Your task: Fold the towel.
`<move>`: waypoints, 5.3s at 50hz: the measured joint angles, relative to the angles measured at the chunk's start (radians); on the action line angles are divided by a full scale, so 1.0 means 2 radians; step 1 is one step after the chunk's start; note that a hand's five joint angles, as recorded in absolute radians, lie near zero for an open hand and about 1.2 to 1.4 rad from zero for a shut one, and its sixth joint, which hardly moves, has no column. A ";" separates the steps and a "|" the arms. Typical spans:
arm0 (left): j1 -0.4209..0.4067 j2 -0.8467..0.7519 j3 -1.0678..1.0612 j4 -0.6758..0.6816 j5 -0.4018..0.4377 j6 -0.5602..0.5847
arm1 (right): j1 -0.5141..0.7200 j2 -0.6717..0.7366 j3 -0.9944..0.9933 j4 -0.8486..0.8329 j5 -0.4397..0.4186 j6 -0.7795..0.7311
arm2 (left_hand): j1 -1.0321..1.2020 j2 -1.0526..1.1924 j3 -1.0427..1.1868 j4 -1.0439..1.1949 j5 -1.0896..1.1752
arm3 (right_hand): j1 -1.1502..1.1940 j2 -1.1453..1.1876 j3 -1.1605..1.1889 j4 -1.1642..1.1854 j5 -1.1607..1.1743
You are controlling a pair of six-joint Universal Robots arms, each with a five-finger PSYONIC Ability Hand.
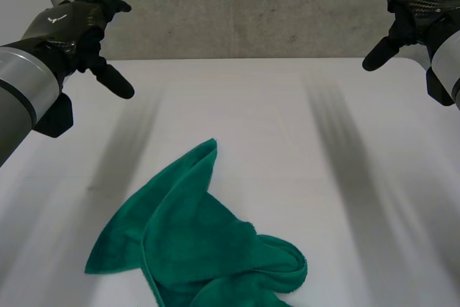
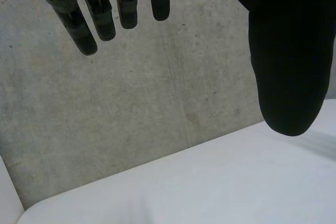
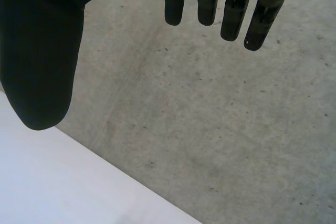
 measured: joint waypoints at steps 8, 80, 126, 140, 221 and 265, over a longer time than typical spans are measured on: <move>-0.003 -0.007 -0.004 -0.003 0.008 0.016 | 0.004 0.005 0.001 0.036 -0.051 -0.036 | 0.000 0.000 0.000 0.000 0.000 | 0.000 0.000 0.000 0.000 0.000; -0.173 0.182 -0.200 0.163 -0.033 0.110 | 0.099 -0.004 -0.080 0.158 -0.038 -0.114 | 0.475 0.495 0.489 0.494 0.452 | 0.384 0.475 0.485 0.477 0.465; -0.139 -0.157 -0.085 0.166 -0.063 0.100 | 0.096 0.189 -0.116 0.115 0.024 -0.104 | 0.114 0.087 0.086 0.085 0.074 | -0.002 -0.001 0.001 -0.001 0.005; -0.086 -0.140 -0.103 0.163 -0.063 0.099 | 0.102 0.037 0.207 0.065 -0.042 0.001 | 0.104 0.076 0.074 0.073 0.064 | 0.007 0.024 0.033 0.021 0.029; -0.109 -0.334 0.031 0.104 0.162 -0.158 | -0.024 -0.137 0.003 0.195 -0.198 -0.158 | 0.493 0.492 0.485 0.491 0.460 | 0.366 0.474 0.485 0.478 0.445; -0.048 -0.069 -0.143 0.387 -0.057 0.056 | -0.039 0.071 -0.006 0.027 -0.075 -0.140 | 0.493 0.496 0.489 0.494 0.460 | 0.382 0.476 0.486 0.480 0.467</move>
